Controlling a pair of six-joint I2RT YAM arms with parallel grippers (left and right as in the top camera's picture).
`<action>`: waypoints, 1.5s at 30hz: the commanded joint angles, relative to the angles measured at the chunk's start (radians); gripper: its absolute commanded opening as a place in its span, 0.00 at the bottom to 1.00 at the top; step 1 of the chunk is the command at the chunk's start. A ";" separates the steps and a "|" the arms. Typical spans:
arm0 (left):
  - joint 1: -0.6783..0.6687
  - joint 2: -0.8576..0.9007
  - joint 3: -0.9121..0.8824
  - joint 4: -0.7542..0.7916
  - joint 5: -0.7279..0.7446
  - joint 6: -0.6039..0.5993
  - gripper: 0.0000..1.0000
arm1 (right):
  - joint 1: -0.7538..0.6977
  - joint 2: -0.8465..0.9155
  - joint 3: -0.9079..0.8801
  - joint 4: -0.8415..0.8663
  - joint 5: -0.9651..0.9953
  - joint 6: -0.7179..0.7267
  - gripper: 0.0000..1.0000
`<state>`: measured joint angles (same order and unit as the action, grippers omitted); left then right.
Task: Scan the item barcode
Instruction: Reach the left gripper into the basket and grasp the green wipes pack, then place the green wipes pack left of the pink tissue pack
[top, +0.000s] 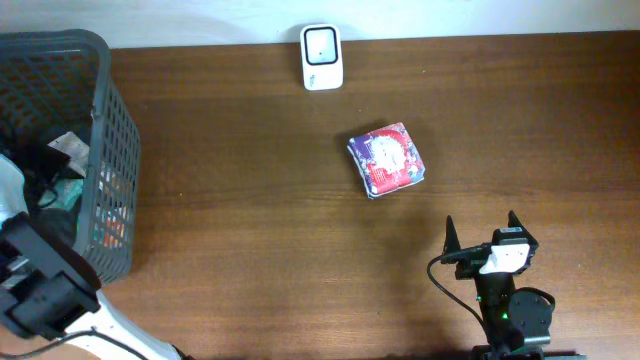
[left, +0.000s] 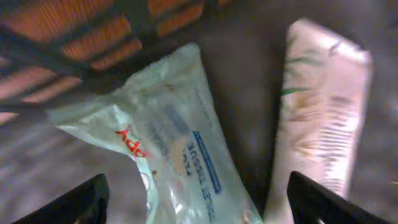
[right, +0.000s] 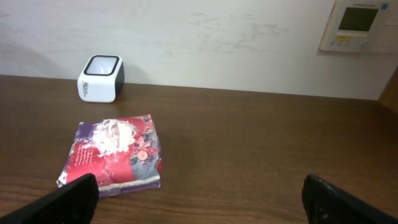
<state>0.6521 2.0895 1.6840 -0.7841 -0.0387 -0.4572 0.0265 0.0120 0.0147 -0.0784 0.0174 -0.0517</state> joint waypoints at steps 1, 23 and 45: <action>-0.010 0.075 0.004 0.003 -0.010 -0.005 0.79 | -0.001 -0.005 -0.009 -0.003 0.002 0.007 0.99; -0.366 -0.698 0.114 -0.043 0.405 -0.066 0.00 | -0.001 -0.005 -0.009 -0.003 0.002 0.007 0.98; -1.273 0.160 0.114 -0.082 0.138 -0.096 0.05 | -0.001 -0.005 -0.009 -0.003 0.002 0.007 0.99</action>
<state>-0.5930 2.2108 1.7962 -0.8948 0.1043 -0.5194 0.0265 0.0120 0.0147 -0.0784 0.0174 -0.0521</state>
